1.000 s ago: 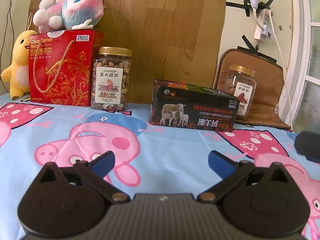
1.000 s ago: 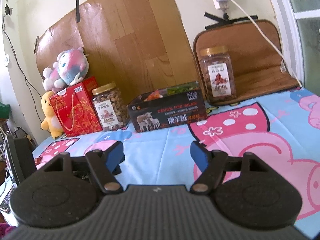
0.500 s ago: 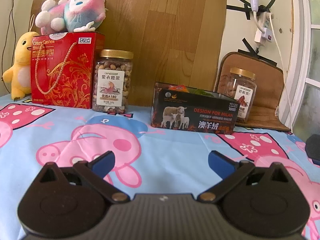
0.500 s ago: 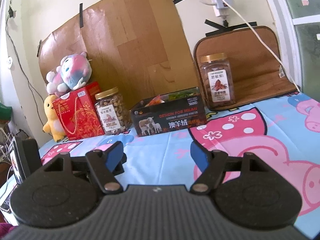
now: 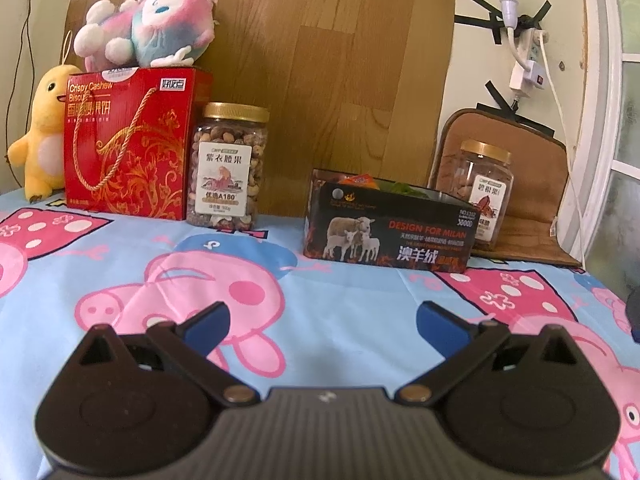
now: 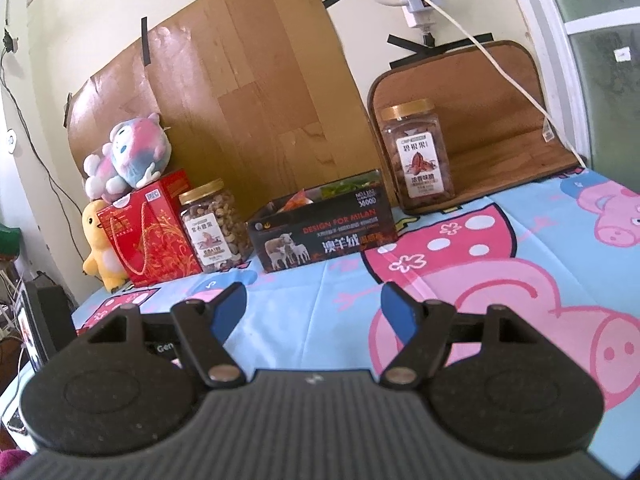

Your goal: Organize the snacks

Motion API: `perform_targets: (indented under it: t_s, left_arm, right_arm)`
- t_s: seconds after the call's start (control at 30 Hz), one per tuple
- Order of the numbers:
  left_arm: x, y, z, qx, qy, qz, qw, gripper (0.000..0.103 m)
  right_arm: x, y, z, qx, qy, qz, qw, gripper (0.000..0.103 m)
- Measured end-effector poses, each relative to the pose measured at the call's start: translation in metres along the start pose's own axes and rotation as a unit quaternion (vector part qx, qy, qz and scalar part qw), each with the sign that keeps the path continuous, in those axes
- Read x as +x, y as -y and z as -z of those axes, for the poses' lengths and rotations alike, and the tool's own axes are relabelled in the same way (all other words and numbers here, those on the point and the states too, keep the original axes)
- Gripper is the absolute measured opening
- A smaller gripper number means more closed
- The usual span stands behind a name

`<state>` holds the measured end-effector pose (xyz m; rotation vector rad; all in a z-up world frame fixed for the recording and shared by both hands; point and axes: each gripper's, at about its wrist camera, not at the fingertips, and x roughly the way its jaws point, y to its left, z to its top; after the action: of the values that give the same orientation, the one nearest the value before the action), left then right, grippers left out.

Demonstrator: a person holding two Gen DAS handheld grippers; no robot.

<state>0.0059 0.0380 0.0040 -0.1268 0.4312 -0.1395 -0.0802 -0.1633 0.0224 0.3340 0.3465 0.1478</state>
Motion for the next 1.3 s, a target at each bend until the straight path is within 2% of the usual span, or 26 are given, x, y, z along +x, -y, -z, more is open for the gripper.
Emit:
perform_targets:
  t_s: [0.4, 0.5, 0.7, 0.9, 1.07, 1.2, 1.3]
  left_arm:
    - [0.0, 0.002, -0.001, 0.008, 0.001, -0.017, 0.9998, 0.103]
    - [0.0, 0.006, -0.003, 0.021, -0.013, -0.042, 0.9988, 0.103]
    - [-0.007, 0.014, -0.018, 0.009, -0.04, -0.031, 0.9987, 0.103]
    - [-0.023, 0.031, -0.038, 0.025, -0.012, -0.052, 0.9982, 0.103]
    - [-0.034, 0.041, -0.045, 0.026, 0.003, -0.024, 0.9994, 0.103]
    - [-0.041, 0.047, -0.045, 0.024, 0.009, -0.01, 0.9996, 0.103]
    - [-0.044, 0.056, -0.045, 0.048, 0.022, -0.05, 0.9974, 0.103]
  right_arm:
    - [0.005, 0.004, 0.003, 0.003, -0.01, -0.001, 1.0, 0.076]
    - [0.011, 0.007, 0.005, 0.005, -0.019, -0.003, 1.0, 0.076]
    - [0.017, 0.011, 0.004, -0.006, -0.037, -0.011, 0.999, 0.076]
    - [0.015, 0.018, -0.007, -0.015, -0.048, -0.017, 0.999, 0.076]
    - [0.01, 0.023, -0.015, -0.026, -0.04, -0.02, 0.999, 0.083]
    - [0.008, 0.031, -0.012, -0.014, -0.042, -0.02, 0.999, 0.084]
    - [0.008, 0.034, -0.011, -0.008, -0.042, -0.021, 0.999, 0.084]
